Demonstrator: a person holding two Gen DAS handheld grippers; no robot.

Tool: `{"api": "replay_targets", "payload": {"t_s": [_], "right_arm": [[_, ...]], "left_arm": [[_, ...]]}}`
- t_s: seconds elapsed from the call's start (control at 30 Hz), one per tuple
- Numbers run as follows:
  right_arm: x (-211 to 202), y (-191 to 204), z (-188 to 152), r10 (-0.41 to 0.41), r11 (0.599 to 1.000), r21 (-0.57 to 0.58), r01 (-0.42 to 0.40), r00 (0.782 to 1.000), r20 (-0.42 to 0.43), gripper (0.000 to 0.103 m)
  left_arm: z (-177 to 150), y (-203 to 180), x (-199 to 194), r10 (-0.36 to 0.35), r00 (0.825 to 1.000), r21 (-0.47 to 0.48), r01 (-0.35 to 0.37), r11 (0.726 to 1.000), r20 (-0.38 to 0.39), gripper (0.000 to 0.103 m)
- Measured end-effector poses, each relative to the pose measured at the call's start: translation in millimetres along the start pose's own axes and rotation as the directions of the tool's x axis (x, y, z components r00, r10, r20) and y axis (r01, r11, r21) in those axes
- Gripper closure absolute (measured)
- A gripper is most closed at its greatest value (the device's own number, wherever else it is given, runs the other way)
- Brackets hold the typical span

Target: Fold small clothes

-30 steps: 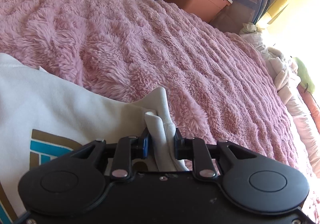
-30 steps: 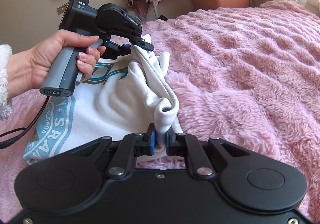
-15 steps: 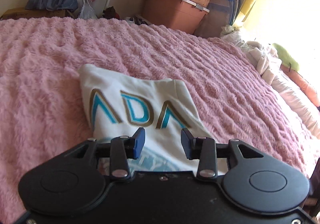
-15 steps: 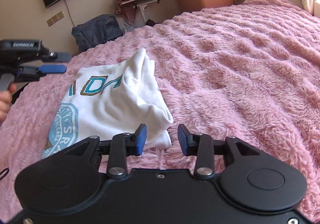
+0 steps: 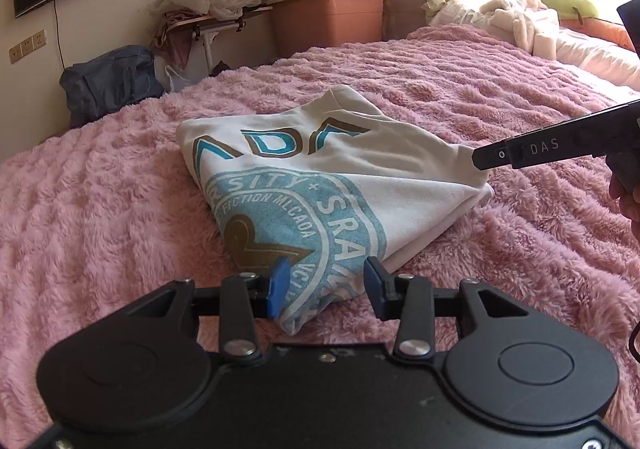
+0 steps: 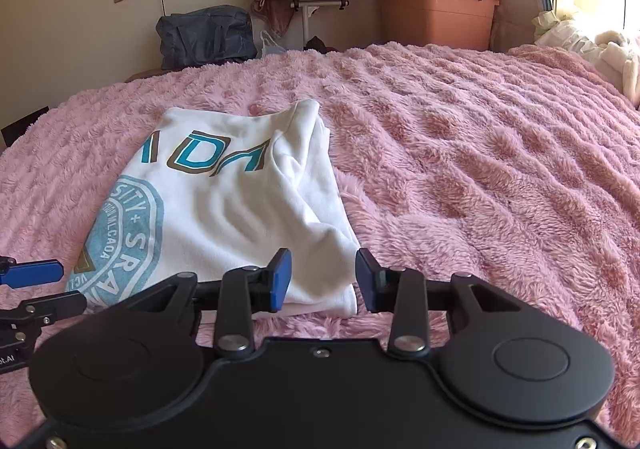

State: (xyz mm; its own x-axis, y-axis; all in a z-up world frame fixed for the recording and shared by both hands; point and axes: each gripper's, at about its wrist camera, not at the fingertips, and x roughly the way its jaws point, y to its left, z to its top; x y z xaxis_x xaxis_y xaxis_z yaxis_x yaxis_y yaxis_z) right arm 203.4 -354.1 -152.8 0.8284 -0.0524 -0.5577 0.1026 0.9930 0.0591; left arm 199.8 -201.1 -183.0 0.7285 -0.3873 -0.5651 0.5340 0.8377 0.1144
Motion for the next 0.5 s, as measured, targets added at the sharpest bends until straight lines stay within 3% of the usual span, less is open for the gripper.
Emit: {"api": "replay_targets", "payload": {"t_s": [0.13, 0.5], "right_arm": [[1, 0, -2, 0.006, 1.000, 0.001, -0.006, 1.000, -0.005, 0.066], [8, -7, -9, 0.022, 0.999, 0.033, -0.021, 1.000, -0.018, 0.066]], "left_arm": [[4, -10, 15, 0.073, 0.997, 0.057, -0.072, 0.996, -0.022, 0.059], [-4, -27, 24, 0.122, 0.992, 0.194, -0.115, 0.974, -0.025, 0.058]]}}
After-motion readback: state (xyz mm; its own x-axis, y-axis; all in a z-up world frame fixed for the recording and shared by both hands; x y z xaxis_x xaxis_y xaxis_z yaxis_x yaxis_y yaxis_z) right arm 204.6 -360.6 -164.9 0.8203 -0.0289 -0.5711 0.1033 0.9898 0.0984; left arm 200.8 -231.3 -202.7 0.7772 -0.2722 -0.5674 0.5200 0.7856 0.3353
